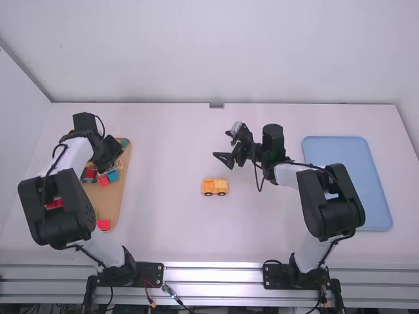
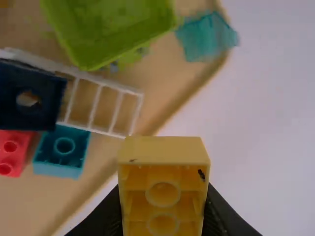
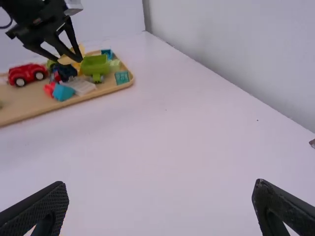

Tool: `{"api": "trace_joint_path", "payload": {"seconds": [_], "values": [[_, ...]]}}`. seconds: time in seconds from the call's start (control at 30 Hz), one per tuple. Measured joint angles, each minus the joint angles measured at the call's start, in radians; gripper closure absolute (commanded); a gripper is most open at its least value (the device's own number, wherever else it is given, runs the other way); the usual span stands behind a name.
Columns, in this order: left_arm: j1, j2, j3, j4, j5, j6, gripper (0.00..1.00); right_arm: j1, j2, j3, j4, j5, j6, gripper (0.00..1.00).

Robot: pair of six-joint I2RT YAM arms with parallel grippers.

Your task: Assemble lego blocks to make yellow taxi

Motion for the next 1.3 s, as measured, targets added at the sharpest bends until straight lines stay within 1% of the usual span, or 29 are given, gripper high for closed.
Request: {"api": "trace_joint_path", "payload": {"seconds": [0.13,0.23,0.33,0.47,0.6,0.7,0.83,0.9,0.93,1.1,1.3], "values": [[-0.063,-0.063,-0.003,0.055,0.018,0.062,0.98,0.000,0.000,0.000,0.028,0.000,0.086,0.01],[-0.133,-0.120,-0.023,0.111,0.066,0.134,0.98,0.000,0.000,0.000,0.050,0.000,0.151,0.01],[-0.211,-0.165,-0.052,0.174,0.164,0.240,0.98,0.000,0.000,0.000,0.099,-0.027,0.229,0.01],[-0.267,-0.174,-0.077,0.224,0.322,0.374,0.98,-0.002,0.000,0.000,0.198,-0.097,0.330,0.01],[-0.288,-0.174,-0.095,0.265,0.459,0.465,0.98,-0.008,0.000,0.001,0.251,-0.132,0.432,0.01],[-0.292,-0.174,-0.114,0.326,0.561,0.515,0.98,-0.015,0.000,0.000,0.256,-0.135,0.502,0.01],[-0.293,-0.174,-0.170,0.440,0.686,0.561,0.98,-0.016,0.000,0.000,0.256,-0.130,0.577,0.01],[-0.293,-0.174,-0.207,0.513,0.730,0.563,0.96,-0.016,0.000,0.000,0.257,-0.130,0.598,0.01],[-0.293,-0.174,-0.232,0.564,0.750,0.556,0.94,-0.016,0.000,0.000,0.257,-0.130,0.609,0.01],[-0.293,-0.174,-0.293,0.691,0.784,0.510,0.92,-0.016,0.000,0.000,0.266,-0.130,0.627,0.01],[-0.293,-0.174,-0.314,0.716,0.796,0.474,0.91,-0.003,0.000,0.000,0.279,-0.124,0.629,0.01]]}}
